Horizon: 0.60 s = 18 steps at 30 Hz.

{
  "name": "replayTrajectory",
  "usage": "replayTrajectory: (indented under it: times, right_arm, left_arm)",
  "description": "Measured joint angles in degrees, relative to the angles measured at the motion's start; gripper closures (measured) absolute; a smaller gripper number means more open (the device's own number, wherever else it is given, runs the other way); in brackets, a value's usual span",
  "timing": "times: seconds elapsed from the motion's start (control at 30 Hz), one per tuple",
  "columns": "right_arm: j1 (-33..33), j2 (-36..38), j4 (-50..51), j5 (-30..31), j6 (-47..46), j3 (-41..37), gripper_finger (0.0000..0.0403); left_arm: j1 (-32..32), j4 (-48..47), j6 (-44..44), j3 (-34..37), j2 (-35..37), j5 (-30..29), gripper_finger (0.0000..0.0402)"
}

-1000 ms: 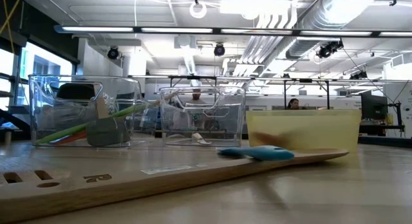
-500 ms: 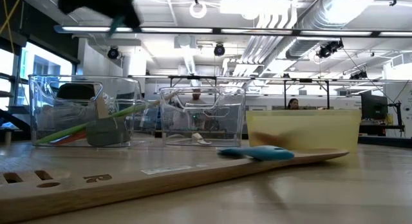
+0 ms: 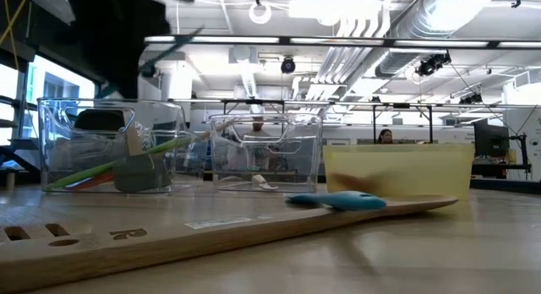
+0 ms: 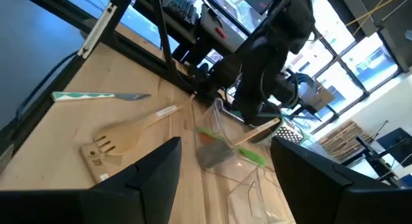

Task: Pick & Place Kitchen Items
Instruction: Put the blue spatula into the left transparent bin

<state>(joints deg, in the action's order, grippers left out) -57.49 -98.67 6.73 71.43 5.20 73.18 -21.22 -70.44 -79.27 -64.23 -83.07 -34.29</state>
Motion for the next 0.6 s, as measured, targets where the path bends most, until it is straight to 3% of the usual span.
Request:
replayTrajectory:
  times: [0.3, 0.6]
  right_arm:
    - [0.09, 0.00, 0.08, -4.99, -2.63, 0.01, 0.0171]
    - [1.00, 0.00, 0.01, -5.45, -3.37, 0.01, 0.0171]
  left_arm:
    - [3.77, 7.92, 5.37, 7.32, -0.02, 10.06, 0.0360]
    - [4.31, 8.89, 6.89, 10.22, 0.00, 14.85, 0.0360]
